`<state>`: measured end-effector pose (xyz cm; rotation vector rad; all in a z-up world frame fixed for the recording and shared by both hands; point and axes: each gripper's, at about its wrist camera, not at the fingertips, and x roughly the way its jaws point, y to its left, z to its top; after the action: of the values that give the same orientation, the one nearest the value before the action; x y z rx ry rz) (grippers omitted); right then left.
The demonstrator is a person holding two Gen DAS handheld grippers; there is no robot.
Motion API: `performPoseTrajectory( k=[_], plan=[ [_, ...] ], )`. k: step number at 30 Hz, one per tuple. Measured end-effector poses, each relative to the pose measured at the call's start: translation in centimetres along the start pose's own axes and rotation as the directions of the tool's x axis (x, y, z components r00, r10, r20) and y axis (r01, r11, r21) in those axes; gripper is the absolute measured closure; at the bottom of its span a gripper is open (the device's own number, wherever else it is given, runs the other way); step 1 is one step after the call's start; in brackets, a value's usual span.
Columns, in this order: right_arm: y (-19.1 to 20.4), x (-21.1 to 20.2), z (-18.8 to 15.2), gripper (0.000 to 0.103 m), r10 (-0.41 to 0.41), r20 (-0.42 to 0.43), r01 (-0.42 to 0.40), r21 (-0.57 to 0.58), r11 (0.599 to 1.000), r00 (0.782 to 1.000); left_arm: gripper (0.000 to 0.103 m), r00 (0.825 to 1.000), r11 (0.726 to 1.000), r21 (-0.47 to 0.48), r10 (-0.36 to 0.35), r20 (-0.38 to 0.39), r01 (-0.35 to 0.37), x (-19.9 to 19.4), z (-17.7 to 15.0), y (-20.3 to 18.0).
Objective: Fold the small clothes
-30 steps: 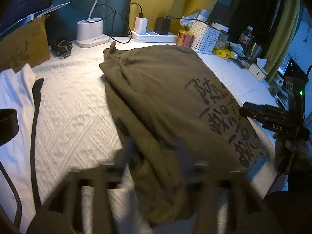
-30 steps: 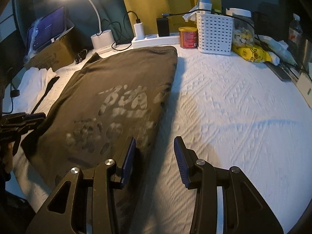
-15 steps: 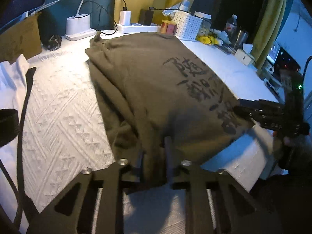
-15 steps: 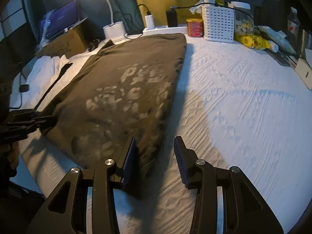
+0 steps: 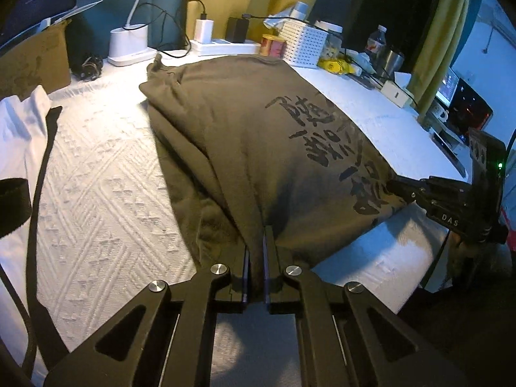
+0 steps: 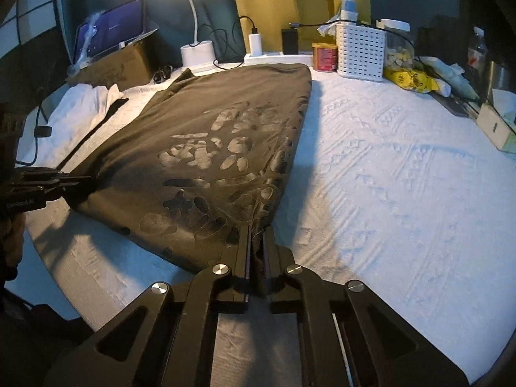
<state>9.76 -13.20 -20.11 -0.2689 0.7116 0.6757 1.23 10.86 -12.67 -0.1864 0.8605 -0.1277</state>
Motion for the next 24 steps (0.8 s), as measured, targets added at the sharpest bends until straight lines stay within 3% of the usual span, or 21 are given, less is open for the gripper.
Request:
performPoseTrajectory(
  k=[12,24],
  plan=[
    [-2.3,-4.4,-3.8,0.098,-0.079,-0.015,0.079,0.036,0.996,0.997,0.099,0.995,0.994,0.054,-0.089,-0.041,0.091,0.1,-1.4,-4.5],
    [-1.7,-5.2,-5.0,0.097,-0.082,-0.020,0.083,0.062,0.995,0.996,0.097,0.996,0.995,0.051,-0.085,-0.041,0.087,-0.1,-2.5,-4.9]
  ],
)
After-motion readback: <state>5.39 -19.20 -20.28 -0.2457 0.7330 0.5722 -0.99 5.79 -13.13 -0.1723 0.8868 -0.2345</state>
